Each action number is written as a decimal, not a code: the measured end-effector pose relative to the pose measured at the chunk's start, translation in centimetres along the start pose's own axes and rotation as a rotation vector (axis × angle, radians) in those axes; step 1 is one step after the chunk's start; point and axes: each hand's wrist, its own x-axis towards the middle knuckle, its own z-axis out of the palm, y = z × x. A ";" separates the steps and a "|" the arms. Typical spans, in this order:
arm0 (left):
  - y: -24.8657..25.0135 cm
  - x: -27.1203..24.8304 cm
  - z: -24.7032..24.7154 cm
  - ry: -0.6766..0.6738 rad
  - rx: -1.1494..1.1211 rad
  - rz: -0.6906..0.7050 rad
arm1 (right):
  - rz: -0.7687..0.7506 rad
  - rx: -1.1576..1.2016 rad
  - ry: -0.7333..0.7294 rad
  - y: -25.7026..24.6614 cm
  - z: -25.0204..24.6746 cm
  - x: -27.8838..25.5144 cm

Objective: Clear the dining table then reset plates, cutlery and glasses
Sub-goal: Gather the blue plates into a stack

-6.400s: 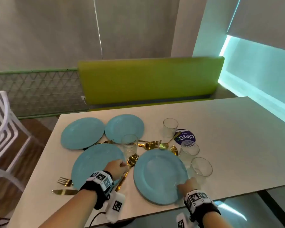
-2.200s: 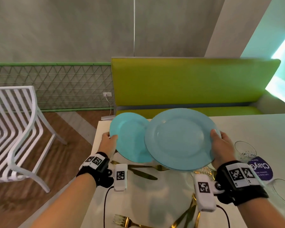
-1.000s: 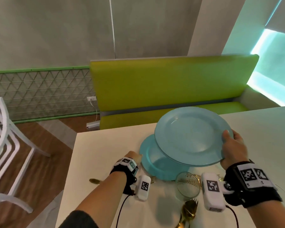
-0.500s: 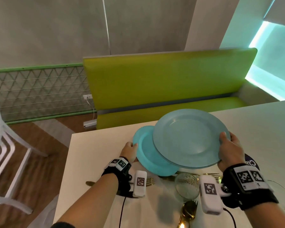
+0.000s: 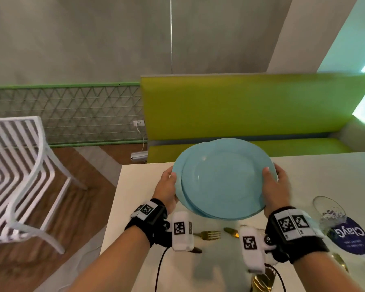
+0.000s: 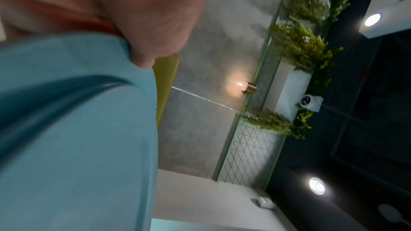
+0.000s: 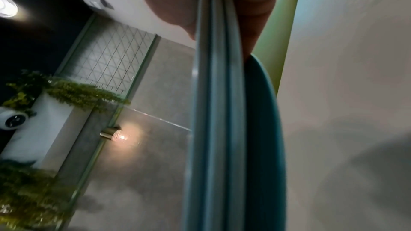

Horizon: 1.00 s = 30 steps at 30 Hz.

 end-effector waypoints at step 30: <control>-2.8 2.7 -9.5 0.600 0.074 -0.006 | 0.050 -0.546 -0.372 3.9 4.4 -4.1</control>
